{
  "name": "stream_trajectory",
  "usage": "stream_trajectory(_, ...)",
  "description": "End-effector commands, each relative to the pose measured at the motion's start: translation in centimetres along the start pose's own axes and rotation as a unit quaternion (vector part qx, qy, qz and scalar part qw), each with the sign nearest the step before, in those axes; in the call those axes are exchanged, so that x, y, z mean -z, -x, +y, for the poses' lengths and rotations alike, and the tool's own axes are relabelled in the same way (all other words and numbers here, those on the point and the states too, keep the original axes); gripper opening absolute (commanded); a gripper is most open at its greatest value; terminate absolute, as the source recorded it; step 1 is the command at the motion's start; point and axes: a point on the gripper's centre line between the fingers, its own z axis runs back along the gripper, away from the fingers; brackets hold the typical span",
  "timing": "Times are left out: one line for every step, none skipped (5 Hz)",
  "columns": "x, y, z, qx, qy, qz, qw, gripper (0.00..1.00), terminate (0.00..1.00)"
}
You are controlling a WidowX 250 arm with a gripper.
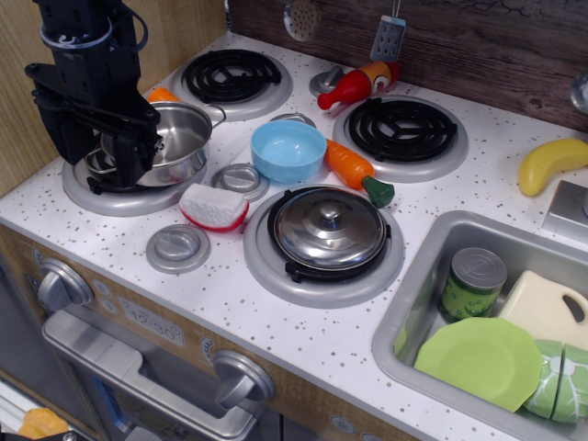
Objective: Put lid on pot or pan
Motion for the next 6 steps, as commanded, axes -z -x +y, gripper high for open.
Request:
stream_trajectory(0.0,0.0,0.0,0.0,0.0,0.0,1.0,1.0,0.0)
stream_trajectory(-1.2,-1.8,-3.3,-0.009,-0.009,-0.01,0.9999,1.0,0.0)
stream_trajectory(-3.2,-3.0,-7.9,-0.027,-0.036,-0.041,0.9981,1.0,0.0)
stream_trajectory(-3.5,-5.0,-11.8,-0.035,-0.032,-0.064,0.9968,1.0,0.0)
stream_trajectory(-3.5,-7.6,-15.0,-0.03,-0.027,-0.081,0.9959,1.0,0.0)
stream_trajectory(-2.3,-9.1,-15.9,-0.012,-0.005,-0.089,0.9959,1.0,0.0)
